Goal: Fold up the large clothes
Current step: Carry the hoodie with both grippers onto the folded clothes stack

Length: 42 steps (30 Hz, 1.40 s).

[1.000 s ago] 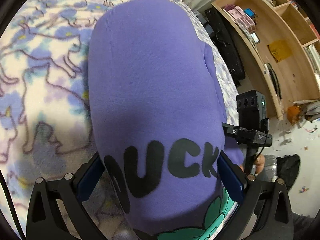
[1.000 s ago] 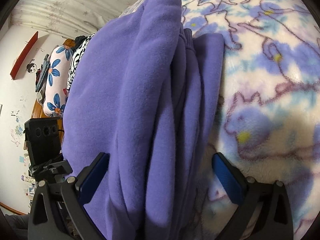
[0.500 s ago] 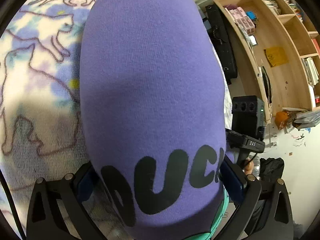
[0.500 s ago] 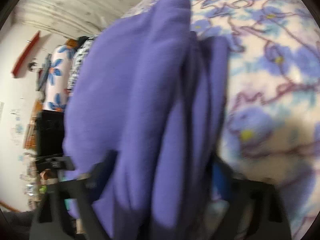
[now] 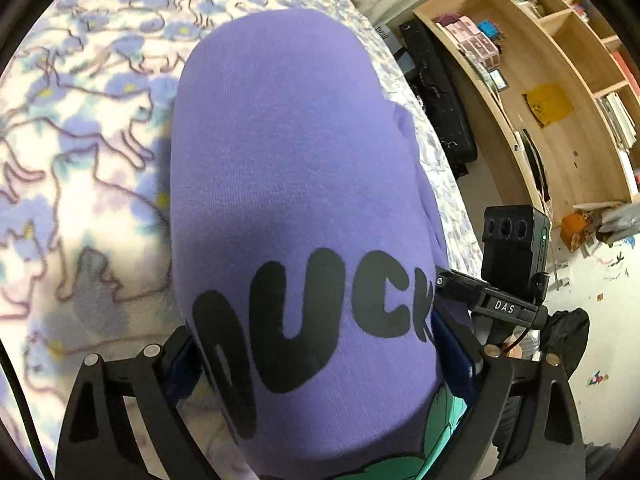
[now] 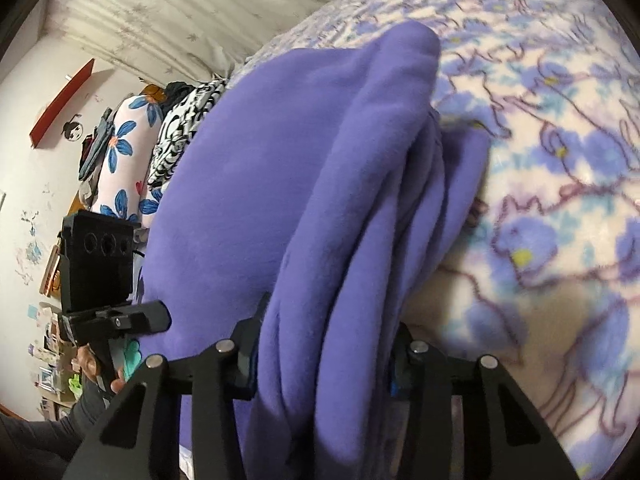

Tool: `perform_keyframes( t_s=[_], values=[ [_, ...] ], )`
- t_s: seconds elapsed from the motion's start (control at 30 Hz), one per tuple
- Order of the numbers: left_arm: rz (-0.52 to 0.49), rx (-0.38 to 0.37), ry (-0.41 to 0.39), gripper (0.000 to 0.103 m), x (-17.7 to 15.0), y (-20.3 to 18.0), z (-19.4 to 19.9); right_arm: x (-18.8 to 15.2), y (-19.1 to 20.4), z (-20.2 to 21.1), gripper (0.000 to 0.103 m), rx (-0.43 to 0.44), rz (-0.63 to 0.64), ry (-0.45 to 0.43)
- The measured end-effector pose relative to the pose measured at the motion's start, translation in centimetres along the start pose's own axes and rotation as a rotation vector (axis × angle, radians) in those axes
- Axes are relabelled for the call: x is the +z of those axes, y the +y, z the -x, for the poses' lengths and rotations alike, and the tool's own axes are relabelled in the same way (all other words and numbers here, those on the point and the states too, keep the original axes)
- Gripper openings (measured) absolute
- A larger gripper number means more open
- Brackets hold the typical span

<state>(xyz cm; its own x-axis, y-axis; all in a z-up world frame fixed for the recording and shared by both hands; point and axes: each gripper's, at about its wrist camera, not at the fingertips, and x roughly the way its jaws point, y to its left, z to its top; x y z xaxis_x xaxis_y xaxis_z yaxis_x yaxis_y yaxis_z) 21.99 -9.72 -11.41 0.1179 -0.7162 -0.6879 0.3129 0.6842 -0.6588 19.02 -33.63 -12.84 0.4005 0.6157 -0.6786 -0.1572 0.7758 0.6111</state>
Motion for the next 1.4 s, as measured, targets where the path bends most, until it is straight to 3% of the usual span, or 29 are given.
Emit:
perform_keyframes(
  t_s=[0.3,0.57,0.77,1.03,1.23,1.4],
  values=[
    [0.007,0.005,-0.052,0.095,-2.0,-0.4,6.9,-1.4,6.5,-0.1,0.043,0.035,0.046,-0.031],
    [0.038,0.004,-0.166,0.095,-4.8,2.3,18.6,-0.9,14.7,-0.7,0.043,0.102,0.166,-0.047],
    [0.025,0.055,-0.281,0.095,-3.3,5.3,29.3,2.8,23.1,-4.0,0.043,0.173,0.268,-0.065],
    [-0.039,0.109,-0.411,0.095,6.1,11.0,39.8,12.5,32.9,-10.9,0.043,0.234,0.364,-0.131],
    [-0.117,0.163,-0.438,0.095,18.3,17.1,44.7,22.3,37.1,-18.2,0.043,0.256,0.369,-0.189],
    [-0.152,0.228,-0.432,0.096,27.3,22.4,45.7,29.3,38.1,-25.1,0.043,0.253,0.339,-0.232]
  ],
)
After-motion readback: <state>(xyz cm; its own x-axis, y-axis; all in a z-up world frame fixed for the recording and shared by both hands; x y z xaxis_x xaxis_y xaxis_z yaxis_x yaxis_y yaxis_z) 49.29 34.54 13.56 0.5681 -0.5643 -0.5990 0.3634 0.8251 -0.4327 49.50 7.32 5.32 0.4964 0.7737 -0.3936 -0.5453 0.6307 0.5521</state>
